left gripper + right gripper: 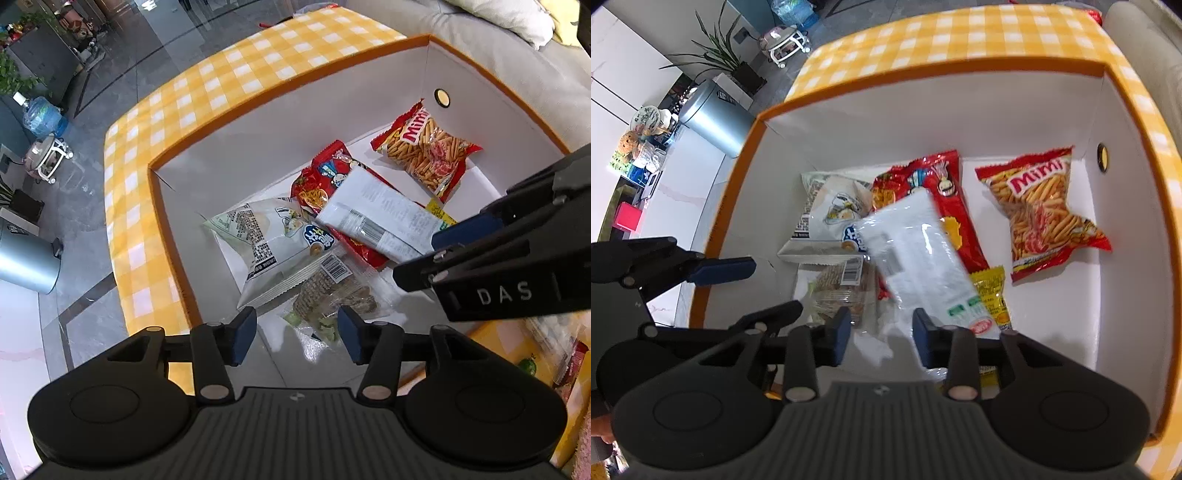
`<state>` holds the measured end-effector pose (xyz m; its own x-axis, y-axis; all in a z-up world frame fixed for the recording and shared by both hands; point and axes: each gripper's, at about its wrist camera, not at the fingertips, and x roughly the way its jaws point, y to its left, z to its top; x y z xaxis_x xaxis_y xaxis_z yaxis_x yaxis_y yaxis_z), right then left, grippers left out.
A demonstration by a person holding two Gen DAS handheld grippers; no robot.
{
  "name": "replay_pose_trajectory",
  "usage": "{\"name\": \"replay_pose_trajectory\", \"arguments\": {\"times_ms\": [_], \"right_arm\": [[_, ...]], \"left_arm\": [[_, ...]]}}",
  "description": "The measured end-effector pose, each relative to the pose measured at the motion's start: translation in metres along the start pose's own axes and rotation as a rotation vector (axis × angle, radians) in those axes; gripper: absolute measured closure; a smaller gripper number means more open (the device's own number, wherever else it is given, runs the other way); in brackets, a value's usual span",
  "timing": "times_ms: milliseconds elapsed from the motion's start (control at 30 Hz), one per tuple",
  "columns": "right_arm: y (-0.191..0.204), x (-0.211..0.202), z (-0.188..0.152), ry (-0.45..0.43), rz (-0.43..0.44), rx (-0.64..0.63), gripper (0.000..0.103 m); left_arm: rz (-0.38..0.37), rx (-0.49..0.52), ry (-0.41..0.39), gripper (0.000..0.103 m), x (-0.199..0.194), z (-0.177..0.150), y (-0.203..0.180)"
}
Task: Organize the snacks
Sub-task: 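Lower both snacks into the box and open both grippers, then withdraw both grippers from the box back toward the remaining snacks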
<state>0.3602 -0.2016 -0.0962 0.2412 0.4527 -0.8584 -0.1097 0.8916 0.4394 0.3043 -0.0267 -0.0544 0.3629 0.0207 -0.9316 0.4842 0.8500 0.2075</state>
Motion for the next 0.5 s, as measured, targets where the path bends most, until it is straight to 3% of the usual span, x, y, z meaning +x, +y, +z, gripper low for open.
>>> {"name": "replay_pose_trajectory", "arguments": {"times_ms": [100,233,300,367,500], "right_arm": [[0.006,-0.010,-0.001,-0.027,-0.015,-0.024,0.066],[0.015,-0.026,-0.004,-0.069,-0.053,-0.069,0.050],[0.022,-0.034,-0.006,-0.095,-0.091,-0.105,0.049],[0.027,-0.041,-0.008,-0.120,-0.129,-0.133,0.041],[0.036,-0.058,-0.015,-0.181,-0.190,-0.181,0.041]], "left_arm": [[0.002,-0.012,-0.024,0.039,-0.010,-0.003,0.001],[0.001,-0.030,-0.060,0.037,-0.025,-0.007,0.001],[0.004,-0.044,-0.078,0.037,-0.031,-0.010,0.001],[0.008,-0.063,-0.094,0.037,-0.038,-0.012,0.003],[0.013,-0.107,-0.140,0.037,-0.055,-0.021,0.004]]}}
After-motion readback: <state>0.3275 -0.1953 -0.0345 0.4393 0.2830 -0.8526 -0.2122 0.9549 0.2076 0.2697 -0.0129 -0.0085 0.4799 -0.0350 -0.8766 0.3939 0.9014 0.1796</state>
